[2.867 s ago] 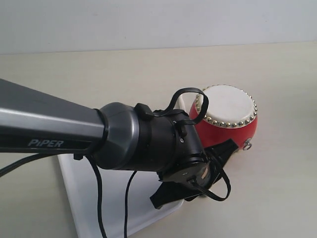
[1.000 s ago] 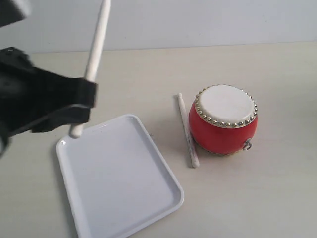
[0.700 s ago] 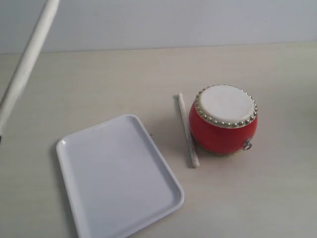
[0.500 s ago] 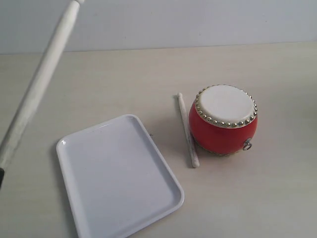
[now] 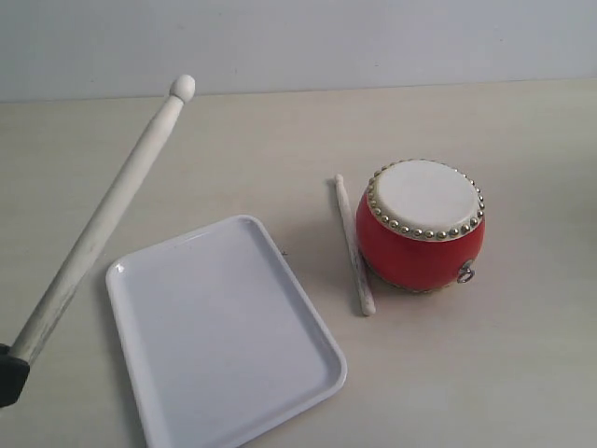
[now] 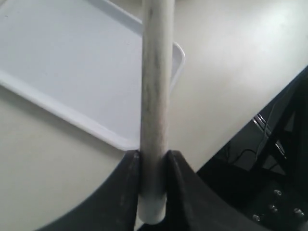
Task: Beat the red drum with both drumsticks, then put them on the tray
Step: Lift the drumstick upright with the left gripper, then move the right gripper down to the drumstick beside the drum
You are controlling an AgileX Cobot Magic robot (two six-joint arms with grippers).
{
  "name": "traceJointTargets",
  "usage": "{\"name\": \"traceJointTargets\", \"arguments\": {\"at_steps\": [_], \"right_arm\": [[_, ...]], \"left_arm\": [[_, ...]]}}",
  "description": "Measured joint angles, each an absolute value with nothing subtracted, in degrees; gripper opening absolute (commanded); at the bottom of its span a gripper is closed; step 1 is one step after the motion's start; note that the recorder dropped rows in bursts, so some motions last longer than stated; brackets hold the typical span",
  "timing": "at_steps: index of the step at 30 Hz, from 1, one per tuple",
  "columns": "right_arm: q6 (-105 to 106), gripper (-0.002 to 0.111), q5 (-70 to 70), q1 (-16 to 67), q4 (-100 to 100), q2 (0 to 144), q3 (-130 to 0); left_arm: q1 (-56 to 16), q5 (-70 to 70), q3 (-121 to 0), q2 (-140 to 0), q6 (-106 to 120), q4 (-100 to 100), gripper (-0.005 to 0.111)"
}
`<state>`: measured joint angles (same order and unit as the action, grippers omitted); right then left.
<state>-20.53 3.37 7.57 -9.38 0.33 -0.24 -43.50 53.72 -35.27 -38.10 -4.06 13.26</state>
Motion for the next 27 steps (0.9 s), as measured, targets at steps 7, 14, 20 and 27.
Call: {"name": "traceJointTargets", "arguments": {"at_steps": [7, 14, 20, 27], "right_arm": [[-36.1, 0.000, -1.6, 7.6, -28.2, 0.3, -0.2], [-37.7, 0.000, -2.3, 7.6, -29.9, 0.3, -0.2], [-39.2, 0.000, 3.7, 7.6, -34.5, 0.3, -0.2], [-25.6, 0.000, 18.5, 7.6, -39.4, 0.6, -6.6]], "left_arm": [[-43.5, 52.5, -34.0, -38.1, -5.1, 7.2, 0.000], [-43.5, 54.3, -29.6, -37.9, -6.2, 8.8, 0.000], [-43.5, 54.2, -29.5, -36.6, -6.2, 11.6, 0.000], [-43.5, 46.9, -29.5, -34.8, -6.6, 14.5, 0.000]]}}
